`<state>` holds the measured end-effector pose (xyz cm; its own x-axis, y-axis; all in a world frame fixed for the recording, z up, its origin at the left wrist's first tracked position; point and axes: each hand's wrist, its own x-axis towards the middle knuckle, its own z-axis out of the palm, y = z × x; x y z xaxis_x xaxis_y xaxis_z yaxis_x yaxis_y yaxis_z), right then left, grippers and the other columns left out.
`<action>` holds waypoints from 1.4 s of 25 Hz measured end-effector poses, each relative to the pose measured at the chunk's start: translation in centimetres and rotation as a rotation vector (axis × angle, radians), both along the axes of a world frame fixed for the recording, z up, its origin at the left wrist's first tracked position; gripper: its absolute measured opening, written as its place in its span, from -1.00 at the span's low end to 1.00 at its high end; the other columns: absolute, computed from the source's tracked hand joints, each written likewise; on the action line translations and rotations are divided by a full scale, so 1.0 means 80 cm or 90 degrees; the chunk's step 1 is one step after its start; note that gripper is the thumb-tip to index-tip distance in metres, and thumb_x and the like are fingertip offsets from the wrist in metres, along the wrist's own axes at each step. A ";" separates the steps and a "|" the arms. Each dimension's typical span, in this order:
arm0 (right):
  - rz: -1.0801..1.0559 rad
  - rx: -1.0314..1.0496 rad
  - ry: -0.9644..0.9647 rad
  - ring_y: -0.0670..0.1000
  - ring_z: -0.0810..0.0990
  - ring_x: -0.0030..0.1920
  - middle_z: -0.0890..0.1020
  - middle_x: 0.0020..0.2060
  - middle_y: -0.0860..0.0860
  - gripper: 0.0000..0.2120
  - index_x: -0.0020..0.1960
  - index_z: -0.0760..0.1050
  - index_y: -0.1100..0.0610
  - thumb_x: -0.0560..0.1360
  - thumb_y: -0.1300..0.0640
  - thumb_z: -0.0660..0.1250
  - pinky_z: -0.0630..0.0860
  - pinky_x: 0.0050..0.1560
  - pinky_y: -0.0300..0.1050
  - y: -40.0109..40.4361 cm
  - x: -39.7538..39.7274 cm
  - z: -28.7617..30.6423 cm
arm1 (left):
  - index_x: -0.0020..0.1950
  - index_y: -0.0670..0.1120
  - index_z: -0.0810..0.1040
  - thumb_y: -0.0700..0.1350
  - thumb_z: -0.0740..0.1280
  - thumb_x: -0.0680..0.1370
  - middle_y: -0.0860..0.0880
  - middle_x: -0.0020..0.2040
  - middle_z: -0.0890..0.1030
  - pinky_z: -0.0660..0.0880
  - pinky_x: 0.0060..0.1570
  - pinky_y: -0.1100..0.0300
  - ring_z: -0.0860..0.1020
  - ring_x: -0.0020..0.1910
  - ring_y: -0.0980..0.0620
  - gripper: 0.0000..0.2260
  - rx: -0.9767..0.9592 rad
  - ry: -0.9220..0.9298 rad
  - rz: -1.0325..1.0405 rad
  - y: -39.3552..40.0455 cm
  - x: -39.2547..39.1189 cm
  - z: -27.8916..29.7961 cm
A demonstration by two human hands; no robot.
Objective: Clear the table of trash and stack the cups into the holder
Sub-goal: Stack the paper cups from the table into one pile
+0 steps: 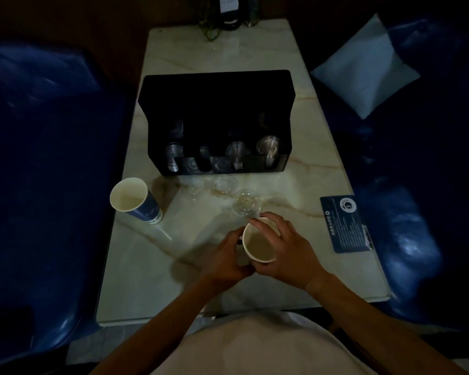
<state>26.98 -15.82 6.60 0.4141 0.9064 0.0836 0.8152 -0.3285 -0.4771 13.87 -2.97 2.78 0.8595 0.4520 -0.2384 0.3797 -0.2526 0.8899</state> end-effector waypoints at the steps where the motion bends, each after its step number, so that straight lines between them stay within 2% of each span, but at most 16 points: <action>1: 0.005 -0.001 -0.005 0.01 0.43 0.25 0.30 0.42 -0.03 -0.15 0.49 0.19 -0.14 0.27 -0.27 0.40 0.58 -0.05 -0.17 0.001 0.001 0.000 | 0.32 0.26 0.29 0.00 0.54 0.32 0.01 0.29 0.48 0.49 0.19 0.11 0.52 0.23 0.03 -0.32 0.027 0.029 -0.009 0.007 -0.005 0.003; 3: 0.013 -0.002 -0.002 0.04 0.42 0.26 0.29 0.43 -0.02 -0.13 0.50 0.18 -0.12 0.26 -0.26 0.40 0.59 -0.07 -0.14 0.002 0.002 0.000 | 0.37 0.07 0.39 0.00 0.49 0.41 -0.03 0.30 0.49 0.48 0.19 0.11 0.52 0.23 -0.01 -0.44 0.116 0.089 -0.030 0.028 -0.017 0.011; 4: 0.013 0.004 0.001 0.05 0.42 0.27 0.28 0.43 -0.01 -0.13 0.50 0.19 -0.11 0.26 -0.25 0.41 0.61 -0.09 -0.12 0.003 0.002 -0.001 | 0.38 0.04 0.40 0.01 0.45 0.46 -0.02 0.31 0.49 0.48 0.19 0.10 0.51 0.23 0.00 -0.49 0.184 0.113 -0.042 0.042 -0.022 0.017; 6: 0.017 0.021 0.003 0.08 0.41 0.28 0.27 0.43 -0.01 -0.14 0.50 0.21 -0.09 0.27 -0.22 0.42 0.63 -0.10 -0.08 0.006 -0.002 -0.002 | 0.37 0.06 0.42 0.05 0.35 0.51 -0.01 0.30 0.50 0.49 0.18 0.06 0.49 0.22 0.00 -0.57 0.341 0.123 -0.039 0.073 -0.033 0.034; 9: 0.020 0.028 0.014 0.09 0.39 0.31 0.22 0.45 -0.03 -0.14 0.50 0.16 -0.15 0.28 -0.21 0.41 0.63 -0.10 -0.04 0.010 -0.006 -0.006 | 0.26 0.01 0.51 0.11 0.25 0.51 -0.05 0.20 0.56 0.51 0.10 -0.04 0.52 0.16 -0.10 -0.63 0.555 0.062 0.022 0.133 -0.046 0.058; 12: -0.007 0.013 0.066 0.01 0.35 0.35 0.13 0.47 -0.12 -0.10 0.47 0.10 -0.28 0.25 -0.19 0.49 0.60 0.00 -0.06 0.015 -0.006 -0.011 | 0.25 0.01 0.48 0.15 0.21 0.47 -0.09 0.27 0.51 0.44 0.16 -0.15 0.45 0.24 -0.20 -0.59 0.676 0.111 0.080 0.188 -0.057 0.070; 15: -0.055 0.028 0.130 -0.08 0.37 0.32 0.15 0.45 -0.19 -0.07 0.45 0.10 -0.29 0.23 -0.21 0.54 0.58 0.02 -0.12 0.018 -0.008 -0.020 | 0.40 0.09 0.32 0.13 0.30 0.47 -0.11 0.48 0.29 0.27 0.34 -0.28 0.19 0.45 -0.27 -0.49 0.640 0.242 0.113 0.223 -0.068 0.066; 17: -0.088 0.043 0.206 -0.23 0.34 0.25 0.21 0.40 -0.26 0.00 0.47 0.05 -0.32 0.21 -0.19 0.58 0.49 0.01 -0.24 0.022 -0.010 -0.024 | 0.49 0.14 0.20 0.13 0.35 0.47 -0.09 0.55 0.15 0.19 0.38 -0.30 0.06 0.51 -0.25 -0.38 0.574 0.308 0.123 0.239 -0.073 0.062; 19: -0.121 0.055 0.277 -0.36 0.29 0.19 0.24 0.32 -0.39 0.06 0.47 0.01 -0.37 0.17 -0.18 0.61 0.35 0.02 -0.36 0.026 -0.013 -0.025 | 0.52 0.16 0.12 0.15 0.35 0.47 -0.07 0.57 0.07 0.18 0.37 -0.31 0.01 0.52 -0.24 -0.32 0.528 0.356 0.114 0.250 -0.076 0.061; 21: -0.142 0.076 0.321 -0.41 0.34 0.17 0.29 0.26 -0.51 0.07 0.43 0.05 -0.40 0.13 -0.15 0.63 0.34 0.02 -0.37 0.028 -0.013 -0.028 | 0.52 0.16 0.11 0.12 0.38 0.46 -0.06 0.57 0.06 0.21 0.35 -0.34 0.01 0.52 -0.24 -0.30 0.492 0.374 0.108 0.255 -0.075 0.062; 24: -0.169 0.092 0.360 -0.46 0.40 0.15 0.38 0.18 -0.53 -0.01 0.33 0.15 -0.41 0.09 -0.12 0.66 0.41 -0.03 -0.35 0.026 -0.014 -0.033 | 0.48 0.16 0.19 0.04 0.42 0.44 -0.07 0.55 0.10 0.28 0.31 -0.36 0.07 0.48 -0.28 -0.32 0.486 0.373 0.102 0.256 -0.072 0.063; 29: -0.169 0.109 0.392 -0.41 0.43 0.15 0.42 0.16 -0.50 -0.05 0.29 0.19 -0.39 0.11 -0.02 0.68 0.43 -0.02 -0.37 0.024 -0.015 -0.036 | 0.40 0.21 0.26 0.04 0.45 0.42 -0.05 0.51 0.16 0.39 0.23 -0.34 0.20 0.38 -0.31 -0.39 0.525 0.366 0.090 0.250 -0.077 0.066; 33: -0.159 0.102 0.416 -0.44 0.43 0.13 0.43 0.13 -0.51 -0.06 0.27 0.16 -0.45 0.13 -0.02 0.66 0.42 -0.01 -0.44 0.022 -0.015 -0.030 | 0.36 0.27 0.29 0.08 0.47 0.39 0.00 0.43 0.24 0.41 0.21 -0.27 0.21 0.31 -0.25 -0.39 0.494 0.264 0.149 0.230 -0.082 0.084; 35: -0.158 0.102 0.425 -0.44 0.43 0.12 0.43 0.14 -0.47 -0.06 0.26 0.15 -0.46 0.14 -0.01 0.66 0.43 0.01 -0.42 0.021 -0.016 -0.029 | 0.35 0.30 0.32 0.05 0.50 0.37 0.03 0.39 0.27 0.41 0.23 -0.15 0.20 0.28 -0.19 -0.38 0.438 0.173 0.196 0.214 -0.078 0.102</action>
<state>25.73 -14.12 4.32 0.6151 0.7767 -0.1353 0.2444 -0.3510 -0.9039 7.64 14.17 10.94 0.6237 0.7817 -0.0032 0.7031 -0.5592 0.4394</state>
